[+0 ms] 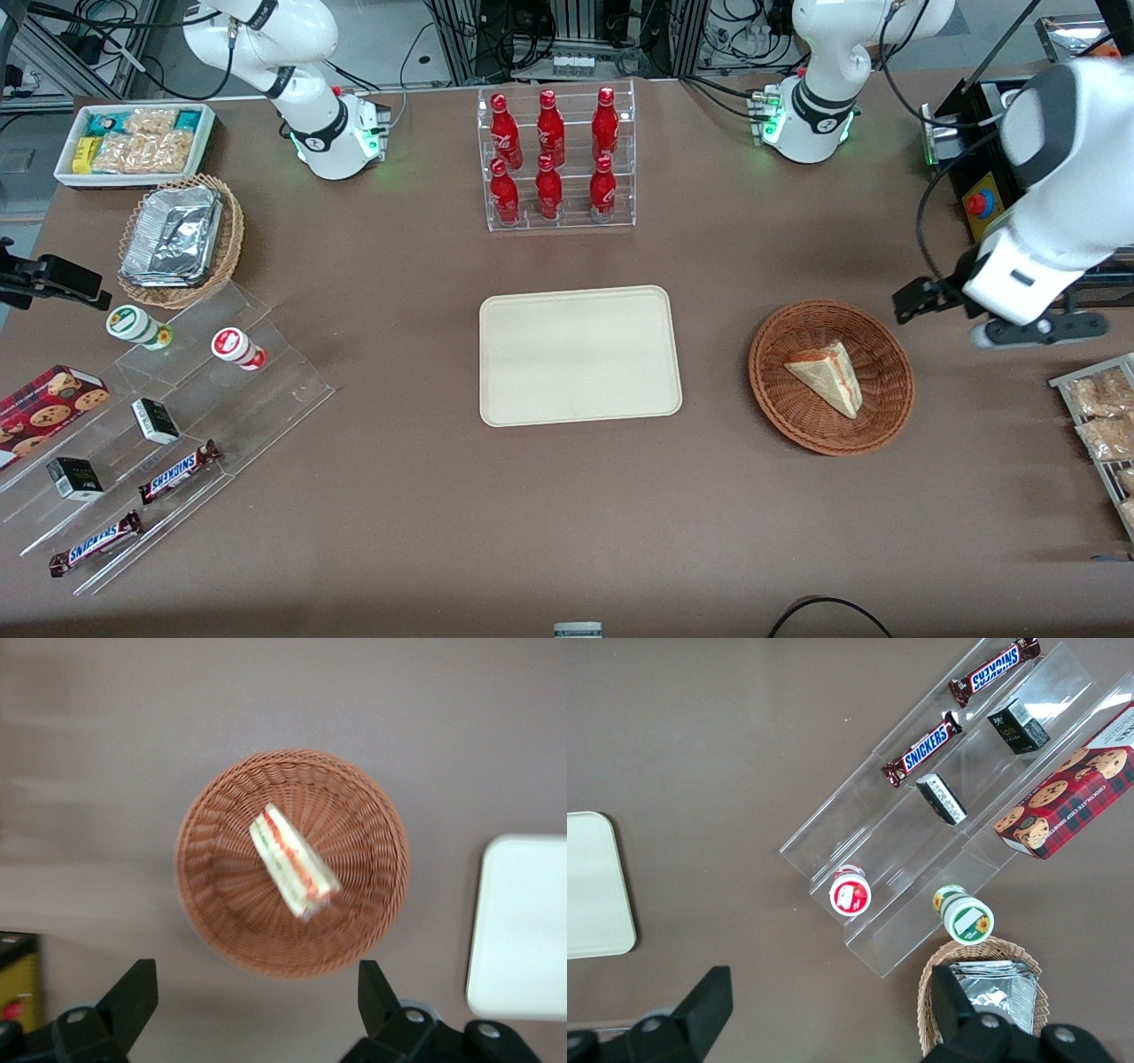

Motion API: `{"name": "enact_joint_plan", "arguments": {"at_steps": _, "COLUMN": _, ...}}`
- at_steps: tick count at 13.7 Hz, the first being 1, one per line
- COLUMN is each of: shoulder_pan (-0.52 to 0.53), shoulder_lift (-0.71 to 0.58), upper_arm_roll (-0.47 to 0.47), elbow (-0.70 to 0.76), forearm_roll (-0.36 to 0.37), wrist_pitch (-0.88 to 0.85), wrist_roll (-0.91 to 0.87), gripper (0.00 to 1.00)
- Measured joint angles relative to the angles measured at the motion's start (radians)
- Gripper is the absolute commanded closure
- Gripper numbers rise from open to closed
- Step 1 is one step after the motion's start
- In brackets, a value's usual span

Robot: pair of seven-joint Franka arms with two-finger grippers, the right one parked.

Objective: Place sandwich from basket to tray
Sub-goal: 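Lower the open left gripper over the sandwich in the wicker basket, then close the left gripper on the wrapped triangular sandwich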

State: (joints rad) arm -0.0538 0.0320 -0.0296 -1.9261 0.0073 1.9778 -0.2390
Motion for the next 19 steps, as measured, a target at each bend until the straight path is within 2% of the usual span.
{"name": "enact_joint_plan", "arguments": {"at_steps": 3, "shoulder_pan": -0.001, "shoulder_lift": 0.006, "upper_arm_roll": -0.038, "elbow": -0.207, "forearm_roll": 0.0, "wrist_pitch": 0.296, "wrist_roll": -0.3, "gripper": 0.0}}
{"name": "enact_joint_plan", "arguments": {"at_steps": 6, "shoulder_pan": -0.002, "shoulder_lift": 0.016, "upper_arm_roll": -0.058, "elbow": -0.304, "forearm_roll": 0.0, "wrist_pitch": 0.423, "wrist_roll": -0.508, "gripper": 0.0}}
{"name": "enact_joint_plan", "arguments": {"at_steps": 14, "shoulder_pan": -0.001, "shoulder_lift": 0.162, "upper_arm_roll": -0.059, "elbow": -0.366, "forearm_roll": 0.0, "wrist_pitch": 0.584, "wrist_roll": -0.578, "gripper": 0.0}}
{"name": "enact_joint_plan", "arguments": {"at_steps": 15, "shoulder_pan": -0.001, "shoulder_lift": 0.183, "upper_arm_roll": -0.059, "elbow": -0.367, "forearm_roll": 0.0, "wrist_pitch": 0.595, "wrist_roll": -0.58, "gripper": 0.08}}
{"name": "enact_joint_plan", "arguments": {"at_steps": 16, "shoulder_pan": -0.001, "shoulder_lift": 0.2, "upper_arm_roll": -0.058, "elbow": -0.367, "forearm_roll": 0.0, "wrist_pitch": 0.605, "wrist_roll": -0.584, "gripper": 0.35}}
{"name": "enact_joint_plan", "arguments": {"at_steps": 17, "shoulder_pan": 0.0, "shoulder_lift": 0.212, "upper_arm_roll": -0.057, "elbow": -0.366, "forearm_roll": 0.0, "wrist_pitch": 0.615, "wrist_roll": -0.592, "gripper": 0.73}}
{"name": "enact_joint_plan", "arguments": {"at_steps": 18, "shoulder_pan": 0.0, "shoulder_lift": 0.219, "upper_arm_roll": -0.055, "elbow": -0.364, "forearm_roll": 0.0, "wrist_pitch": 0.62, "wrist_roll": -0.605, "gripper": 1.0}}
{"name": "enact_joint_plan", "arguments": {"at_steps": 19, "shoulder_pan": 0.0, "shoulder_lift": 0.223, "upper_arm_roll": -0.054, "elbow": -0.356, "forearm_roll": 0.0, "wrist_pitch": 0.622, "wrist_roll": -0.619, "gripper": 1.0}}
